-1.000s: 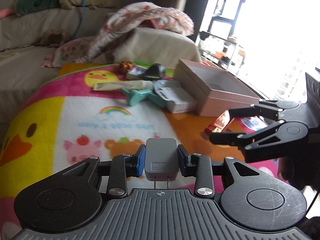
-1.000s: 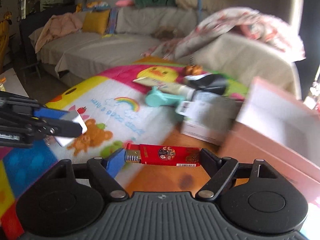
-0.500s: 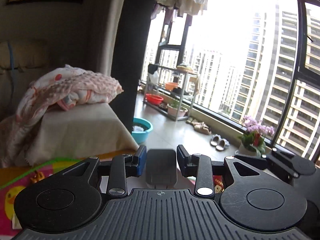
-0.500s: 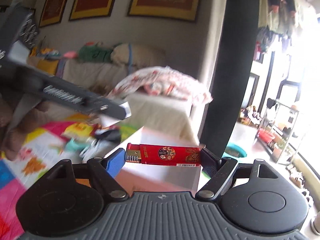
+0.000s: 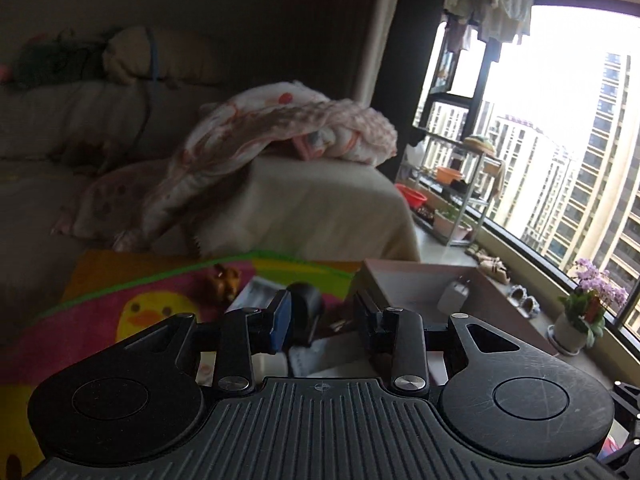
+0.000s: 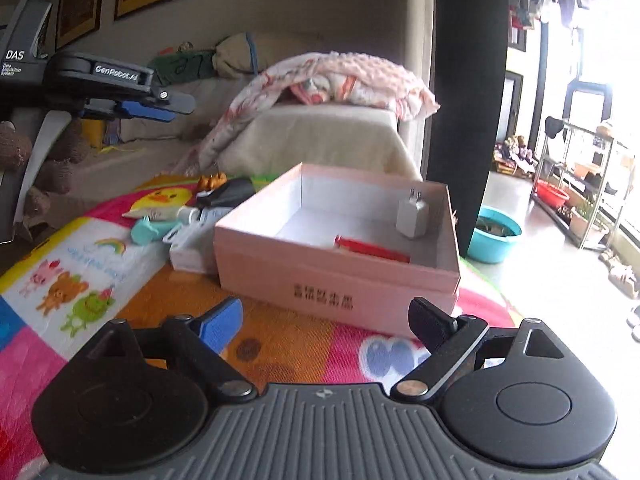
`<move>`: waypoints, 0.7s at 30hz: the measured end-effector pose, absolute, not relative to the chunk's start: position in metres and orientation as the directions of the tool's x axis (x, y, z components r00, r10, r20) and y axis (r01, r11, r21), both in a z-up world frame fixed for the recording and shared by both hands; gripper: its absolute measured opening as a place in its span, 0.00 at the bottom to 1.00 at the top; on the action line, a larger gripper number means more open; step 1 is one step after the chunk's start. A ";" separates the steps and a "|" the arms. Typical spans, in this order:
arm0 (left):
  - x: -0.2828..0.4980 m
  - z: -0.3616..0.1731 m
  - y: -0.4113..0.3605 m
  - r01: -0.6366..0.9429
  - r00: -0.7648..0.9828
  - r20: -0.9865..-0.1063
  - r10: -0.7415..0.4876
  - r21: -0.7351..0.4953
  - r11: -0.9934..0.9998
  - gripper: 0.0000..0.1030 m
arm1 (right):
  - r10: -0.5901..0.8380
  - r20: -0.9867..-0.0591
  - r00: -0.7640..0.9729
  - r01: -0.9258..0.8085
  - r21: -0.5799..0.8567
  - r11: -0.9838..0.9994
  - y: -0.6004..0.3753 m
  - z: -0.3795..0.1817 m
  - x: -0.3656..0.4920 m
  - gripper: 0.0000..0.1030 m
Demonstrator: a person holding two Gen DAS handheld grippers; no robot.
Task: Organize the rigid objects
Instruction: 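Lower the charger and lighter into the pink box and open both tools, then grasp the brown toy dog with the left tool while the right tool grasps the white battery charger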
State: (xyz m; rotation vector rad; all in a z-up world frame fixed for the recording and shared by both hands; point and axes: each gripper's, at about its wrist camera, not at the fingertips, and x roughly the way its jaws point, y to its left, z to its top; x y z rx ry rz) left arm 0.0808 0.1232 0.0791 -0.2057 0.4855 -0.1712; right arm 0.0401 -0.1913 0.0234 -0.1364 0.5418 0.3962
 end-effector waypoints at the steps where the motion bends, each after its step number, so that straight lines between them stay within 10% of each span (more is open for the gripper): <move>1: 0.080 0.071 0.131 0.090 0.865 -0.462 -0.195 -0.239 0.967 0.36 | 0.336 -0.536 0.774 -0.405 -0.013 0.914 -0.190 0.020 0.040 0.88; 21: 0.207 0.050 0.187 -0.016 0.846 -0.507 -0.166 -0.335 0.942 0.36 | 0.443 -0.624 0.644 -0.547 0.030 0.837 -0.094 0.103 0.151 0.88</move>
